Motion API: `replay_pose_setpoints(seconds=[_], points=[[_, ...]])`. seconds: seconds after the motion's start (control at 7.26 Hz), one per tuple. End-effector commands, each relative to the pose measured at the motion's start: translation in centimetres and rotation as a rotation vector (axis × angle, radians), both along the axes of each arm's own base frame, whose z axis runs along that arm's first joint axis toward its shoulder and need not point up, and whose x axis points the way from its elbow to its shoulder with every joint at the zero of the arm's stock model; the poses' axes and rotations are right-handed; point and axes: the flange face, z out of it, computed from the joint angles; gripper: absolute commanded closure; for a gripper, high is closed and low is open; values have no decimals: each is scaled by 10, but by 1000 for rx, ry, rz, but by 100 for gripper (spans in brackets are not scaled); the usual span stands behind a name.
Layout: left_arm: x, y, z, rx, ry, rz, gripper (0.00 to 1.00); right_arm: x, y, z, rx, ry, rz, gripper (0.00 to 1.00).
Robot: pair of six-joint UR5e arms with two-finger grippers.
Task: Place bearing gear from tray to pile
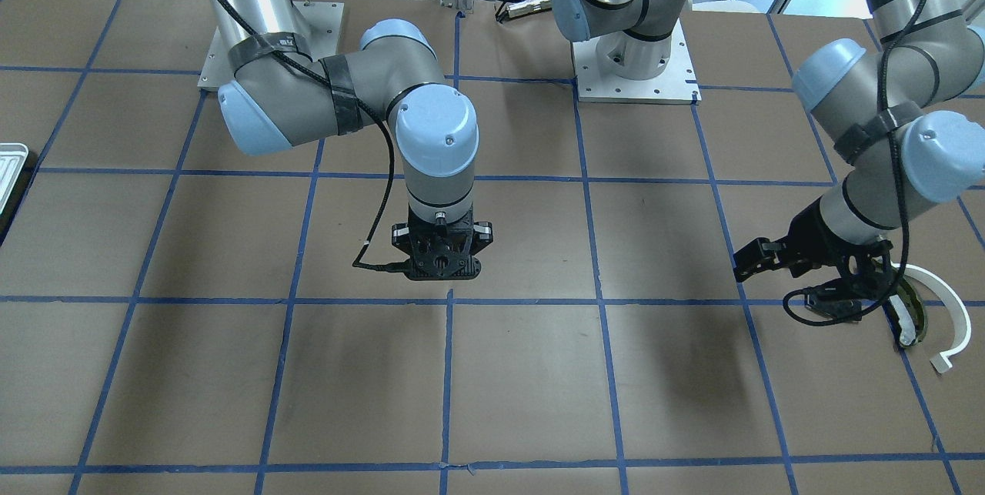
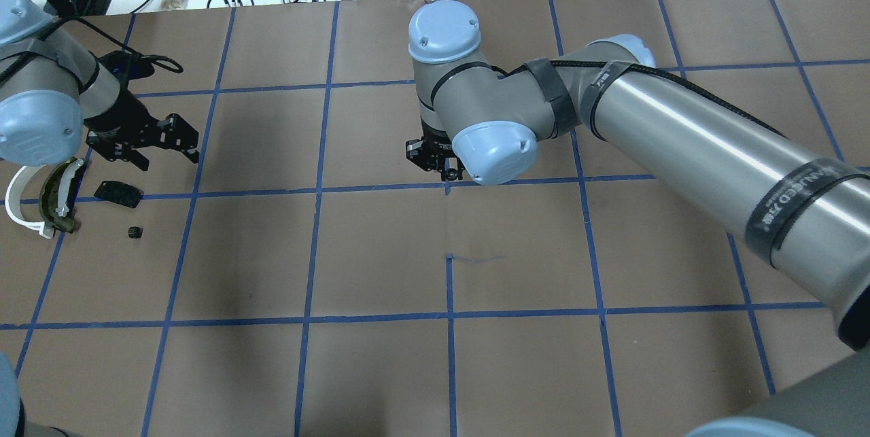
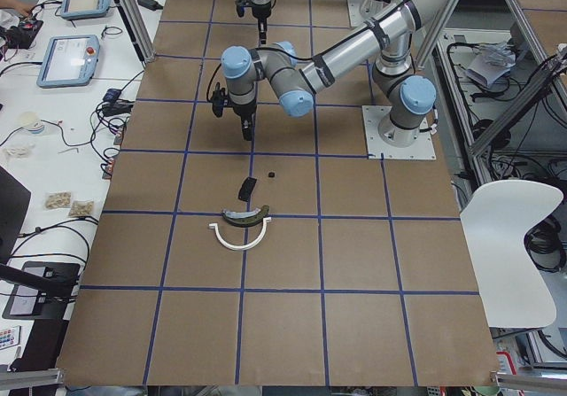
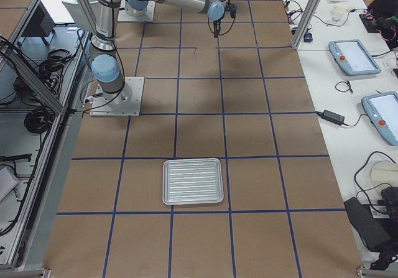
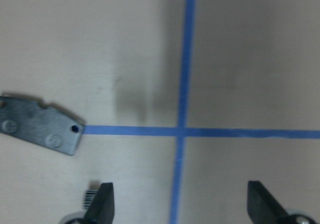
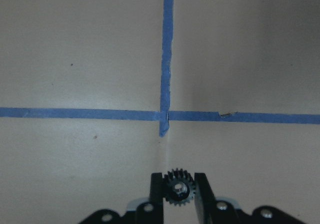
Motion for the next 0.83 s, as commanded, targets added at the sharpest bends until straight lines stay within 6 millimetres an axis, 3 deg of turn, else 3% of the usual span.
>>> replay_pose_setpoints(seconds=[0.0,0.14,0.28,0.41,0.55,0.69], points=[[-67,-5,-12,18,-7,48,6,12,4,-31,28,12,23,99],[-71,-5,-16,27,-3,77,7,13,4,-50,57,26,26,97],[-82,-6,-13,21,-3,68,7,15,4,-54,56,26,34,85],[-95,-5,-7,14,-3,111,6,16,4,-54,54,26,42,39],[-122,-3,-4,10,-5,91,6,15,2,-51,47,22,39,0],[-154,3,8,-13,-11,38,6,14,-2,-40,34,17,39,0]])
